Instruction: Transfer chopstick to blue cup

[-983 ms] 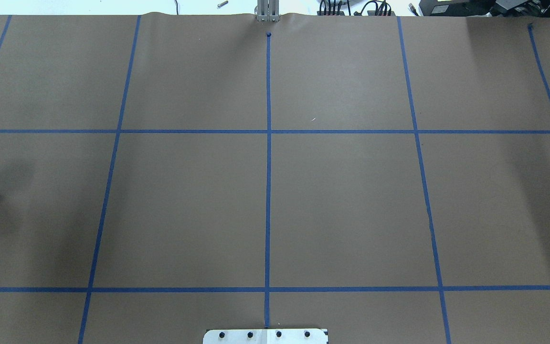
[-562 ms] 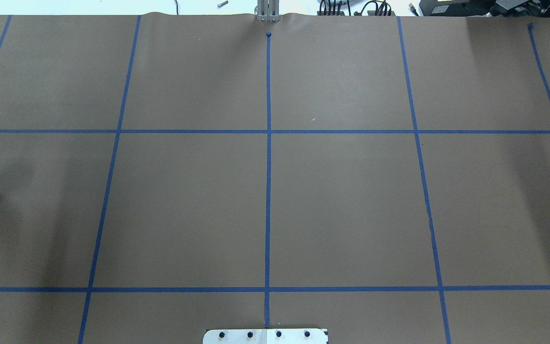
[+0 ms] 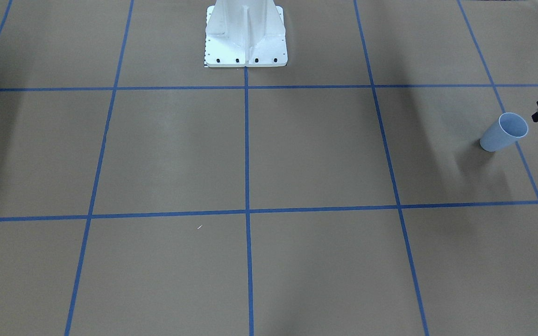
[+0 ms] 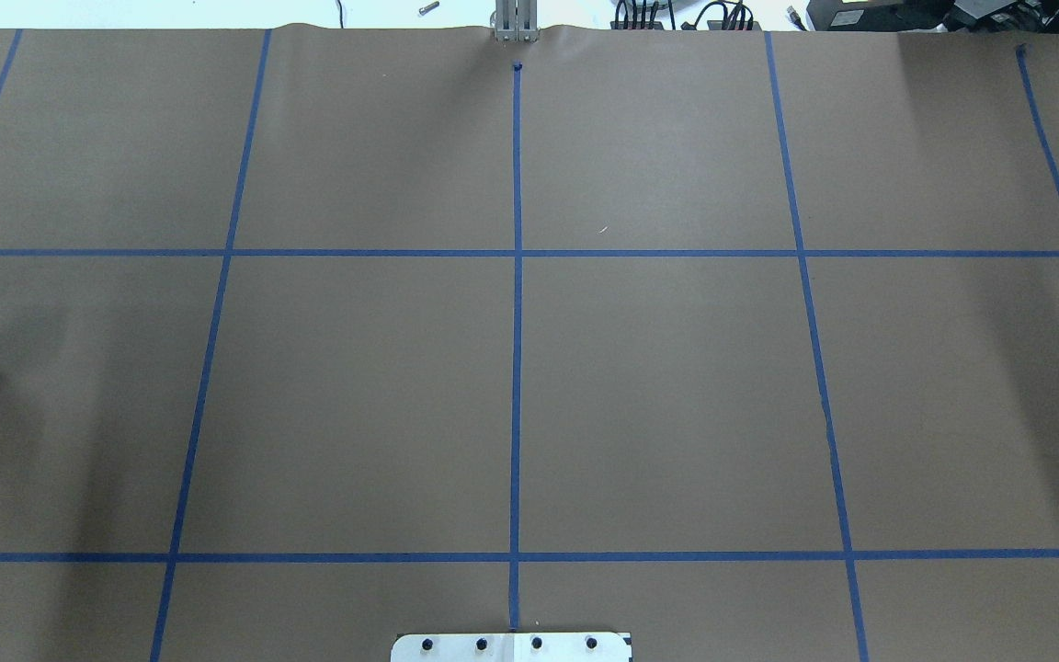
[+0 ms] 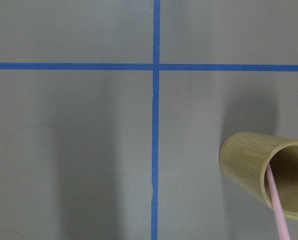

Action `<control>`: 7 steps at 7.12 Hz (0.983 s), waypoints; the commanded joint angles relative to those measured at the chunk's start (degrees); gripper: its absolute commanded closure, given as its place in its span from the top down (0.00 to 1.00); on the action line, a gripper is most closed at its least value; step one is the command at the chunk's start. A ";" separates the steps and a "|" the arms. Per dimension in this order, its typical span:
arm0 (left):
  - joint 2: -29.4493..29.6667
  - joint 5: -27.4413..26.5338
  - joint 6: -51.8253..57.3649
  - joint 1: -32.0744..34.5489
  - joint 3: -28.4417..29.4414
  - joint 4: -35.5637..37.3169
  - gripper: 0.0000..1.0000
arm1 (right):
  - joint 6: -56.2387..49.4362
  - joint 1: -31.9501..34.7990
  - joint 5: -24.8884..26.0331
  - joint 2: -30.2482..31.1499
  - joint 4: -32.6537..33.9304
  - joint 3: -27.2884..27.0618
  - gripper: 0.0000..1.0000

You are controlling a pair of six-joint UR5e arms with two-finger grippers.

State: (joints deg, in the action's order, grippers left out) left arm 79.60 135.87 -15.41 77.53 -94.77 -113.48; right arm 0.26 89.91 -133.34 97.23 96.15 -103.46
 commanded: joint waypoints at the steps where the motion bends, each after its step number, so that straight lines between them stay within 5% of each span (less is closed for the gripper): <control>1: 0.38 0.18 -2.78 -2.81 0.55 -0.33 0.98 | 0.00 0.00 0.01 -0.02 0.00 -0.07 1.00; 6: 4.06 0.18 -2.78 -5.46 5.28 -0.33 0.97 | 0.00 0.00 -0.08 -0.02 0.00 -0.16 1.00; 7: 4.51 0.27 -2.87 -5.46 5.47 -0.16 0.81 | 0.00 0.00 -0.08 -0.02 0.00 -0.25 1.00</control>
State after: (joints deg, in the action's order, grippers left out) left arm 82.90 136.07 -18.21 72.14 -90.47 -113.75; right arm 0.27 89.91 -133.39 97.22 96.15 -103.63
